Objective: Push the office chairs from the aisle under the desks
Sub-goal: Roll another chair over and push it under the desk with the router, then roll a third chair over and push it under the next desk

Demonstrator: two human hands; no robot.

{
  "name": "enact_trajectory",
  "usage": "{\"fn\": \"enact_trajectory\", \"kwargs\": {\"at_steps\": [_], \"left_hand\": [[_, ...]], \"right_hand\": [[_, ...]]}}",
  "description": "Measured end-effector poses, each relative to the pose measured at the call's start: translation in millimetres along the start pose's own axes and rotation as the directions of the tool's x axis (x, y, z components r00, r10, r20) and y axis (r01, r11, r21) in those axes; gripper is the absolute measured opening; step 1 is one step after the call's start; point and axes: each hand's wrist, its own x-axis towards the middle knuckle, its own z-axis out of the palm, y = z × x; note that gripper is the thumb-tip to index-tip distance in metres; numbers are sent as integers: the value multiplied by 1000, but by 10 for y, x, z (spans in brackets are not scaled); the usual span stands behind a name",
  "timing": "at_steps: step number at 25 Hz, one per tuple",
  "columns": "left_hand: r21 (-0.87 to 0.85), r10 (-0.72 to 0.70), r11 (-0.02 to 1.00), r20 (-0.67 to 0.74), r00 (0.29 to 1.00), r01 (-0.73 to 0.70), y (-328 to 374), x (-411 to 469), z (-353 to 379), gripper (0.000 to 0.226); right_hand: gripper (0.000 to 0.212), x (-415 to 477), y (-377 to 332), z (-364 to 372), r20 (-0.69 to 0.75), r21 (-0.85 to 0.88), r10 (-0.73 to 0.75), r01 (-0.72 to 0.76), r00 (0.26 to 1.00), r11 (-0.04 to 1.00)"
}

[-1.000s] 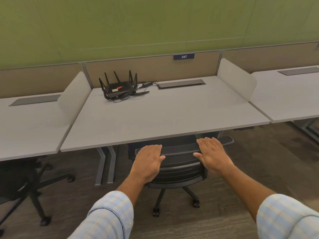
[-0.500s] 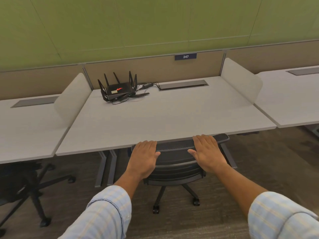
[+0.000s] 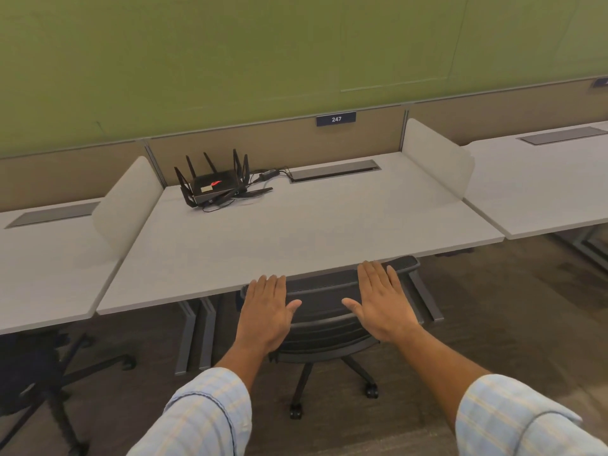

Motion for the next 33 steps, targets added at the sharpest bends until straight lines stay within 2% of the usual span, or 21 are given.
{"fn": "enact_trajectory", "kwargs": {"at_steps": [8, 16, 20, 23, 26, 33], "left_hand": [[61, 51, 997, 45, 998, -54, 82, -514, -73, 97], [75, 249, 964, 62, 966, -254, 213, -1487, -82, 91], [57, 339, 938, 44, 940, -341, 260, -2107, -110, 90], [41, 392, 918, 68, 918, -395, 377, -2587, -179, 94], [30, 453, 888, 103, 885, -458, 538, -3042, -273, 93], [-28, 607, 794, 98, 788, -608, 1237, -3821, -400, 89]], "right_hand": [[89, -516, -250, -11, 46, 55, 56, -59, 997, 997], [91, -1796, -734, -22, 29, 38, 199, -200, 980, 979], [94, -2611, -1171, -89, 27, 50, 286, -287, 958, 957], [98, -3289, -1440, -117, 2, 74, 356, -355, 934, 932], [98, -3909, -1642, -175, 36, 70, 405, -407, 913, 911], [94, -5240, -1773, -392, 71, -1, 562, -563, 824, 826]]}}
